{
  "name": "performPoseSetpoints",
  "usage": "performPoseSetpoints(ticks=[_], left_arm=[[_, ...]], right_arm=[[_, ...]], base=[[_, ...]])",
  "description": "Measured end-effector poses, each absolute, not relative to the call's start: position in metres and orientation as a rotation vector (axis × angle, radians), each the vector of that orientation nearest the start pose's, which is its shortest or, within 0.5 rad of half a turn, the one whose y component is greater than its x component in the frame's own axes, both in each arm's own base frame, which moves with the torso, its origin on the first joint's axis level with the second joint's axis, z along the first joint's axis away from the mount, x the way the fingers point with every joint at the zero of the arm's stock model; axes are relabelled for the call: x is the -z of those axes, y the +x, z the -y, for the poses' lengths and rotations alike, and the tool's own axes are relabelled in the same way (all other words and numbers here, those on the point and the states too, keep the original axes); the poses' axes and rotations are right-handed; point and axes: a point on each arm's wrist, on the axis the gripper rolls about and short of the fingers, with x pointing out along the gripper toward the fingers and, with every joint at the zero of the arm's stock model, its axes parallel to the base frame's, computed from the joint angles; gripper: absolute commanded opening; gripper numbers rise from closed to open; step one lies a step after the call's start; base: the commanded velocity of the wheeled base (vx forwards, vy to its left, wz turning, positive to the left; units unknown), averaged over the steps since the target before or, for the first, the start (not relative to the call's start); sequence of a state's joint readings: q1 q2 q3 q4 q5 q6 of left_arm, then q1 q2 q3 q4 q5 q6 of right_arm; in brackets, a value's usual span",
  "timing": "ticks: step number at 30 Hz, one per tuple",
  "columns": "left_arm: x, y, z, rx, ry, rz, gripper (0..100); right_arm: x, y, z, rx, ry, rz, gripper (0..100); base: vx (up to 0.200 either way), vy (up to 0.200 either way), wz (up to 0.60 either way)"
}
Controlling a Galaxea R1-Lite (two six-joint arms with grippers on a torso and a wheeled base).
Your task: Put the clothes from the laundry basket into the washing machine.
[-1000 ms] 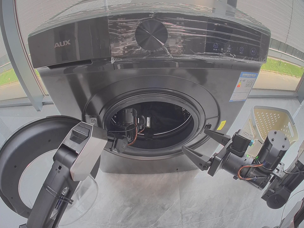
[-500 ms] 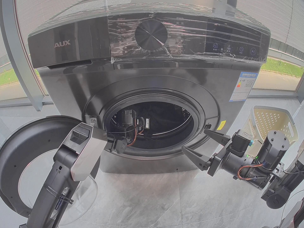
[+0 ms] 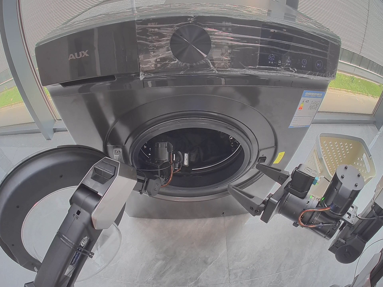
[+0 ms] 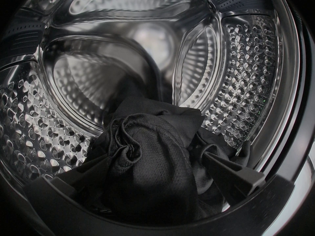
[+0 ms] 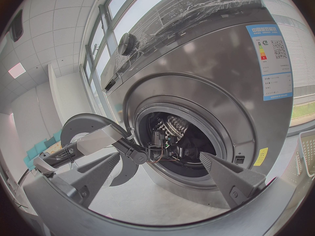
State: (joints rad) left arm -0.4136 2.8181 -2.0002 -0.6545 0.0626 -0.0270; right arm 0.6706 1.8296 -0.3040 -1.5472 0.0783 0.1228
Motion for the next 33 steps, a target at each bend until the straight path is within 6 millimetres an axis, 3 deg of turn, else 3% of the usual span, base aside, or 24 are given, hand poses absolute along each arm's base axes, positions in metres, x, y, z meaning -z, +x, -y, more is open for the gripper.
performPoseSetpoints(ticks=[8,13,25,33], left_arm=[[-0.012,0.5,0.231,0.373,0.02,-0.195,100],[-0.013,0.472,0.234,0.419,0.04,-0.291,100],[-0.037,0.364,0.239,0.617,0.08,-0.454,100],[-0.078,0.301,0.241,0.734,0.064,-0.389,100]], right_arm=[[-0.121,0.205,-0.164,-0.746,0.123,-0.026,100],[-0.121,0.205,-0.164,-0.746,0.123,-0.027,100],[-0.12,0.205,-0.163,-0.744,0.122,-0.031,100],[-0.119,0.204,-0.162,-0.743,0.121,-0.034,100]], base=[[0.0,0.0,0.0],[0.0,0.0,0.0],[0.0,0.0,0.0],[0.0,0.0,0.0]])
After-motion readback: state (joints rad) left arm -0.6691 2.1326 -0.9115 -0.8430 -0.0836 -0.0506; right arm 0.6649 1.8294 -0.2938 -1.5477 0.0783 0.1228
